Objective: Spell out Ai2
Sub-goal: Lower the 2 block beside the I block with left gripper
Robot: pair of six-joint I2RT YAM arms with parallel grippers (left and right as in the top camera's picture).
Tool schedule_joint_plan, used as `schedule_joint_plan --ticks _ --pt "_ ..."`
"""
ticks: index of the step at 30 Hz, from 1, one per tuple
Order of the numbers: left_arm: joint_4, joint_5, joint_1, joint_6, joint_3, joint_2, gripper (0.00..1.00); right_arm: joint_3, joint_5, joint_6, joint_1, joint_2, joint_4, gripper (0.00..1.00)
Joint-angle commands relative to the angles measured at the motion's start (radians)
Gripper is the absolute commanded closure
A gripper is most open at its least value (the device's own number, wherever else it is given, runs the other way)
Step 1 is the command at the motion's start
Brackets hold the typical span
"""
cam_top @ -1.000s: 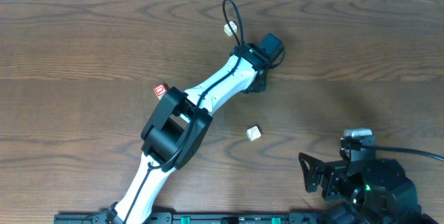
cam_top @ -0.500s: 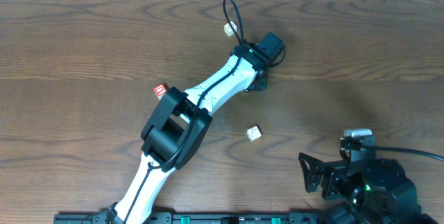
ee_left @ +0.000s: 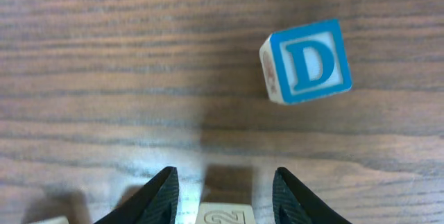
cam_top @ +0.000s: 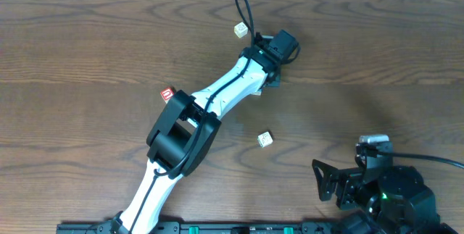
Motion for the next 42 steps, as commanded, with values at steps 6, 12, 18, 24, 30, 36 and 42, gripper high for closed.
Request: schedule_joint_plan --ticks 6,12,18,24,30,36,42 --pt "-0.017 -0.021 0.005 0.121 0.075 0.015 0.80 -0.004 0.010 -0.011 -0.001 0.000 -0.003 0.01" --pt "-0.068 0.087 -0.002 0.119 0.101 0.015 0.94 -0.004 0.010 -0.011 -0.001 0.000 -0.003 0.01" --pt "-0.158 0.114 -0.039 0.101 0.100 0.015 0.94 -0.004 0.011 -0.011 -0.001 0.000 -0.003 0.01" --pt "-0.182 0.111 -0.080 0.101 0.099 0.016 0.94 -0.004 0.010 -0.011 -0.001 0.000 -0.003 0.01" --pt "-0.183 0.106 -0.080 0.072 0.071 0.016 0.94 -0.004 0.010 -0.011 -0.001 0.000 -0.003 0.01" --pt "-0.126 0.103 -0.080 0.048 0.027 0.016 0.94 -0.004 0.010 -0.011 -0.001 0.000 -0.003 0.01" --pt "-0.095 0.063 -0.080 0.016 0.026 0.016 0.94 -0.004 0.010 -0.011 -0.001 0.000 -0.003 0.01"
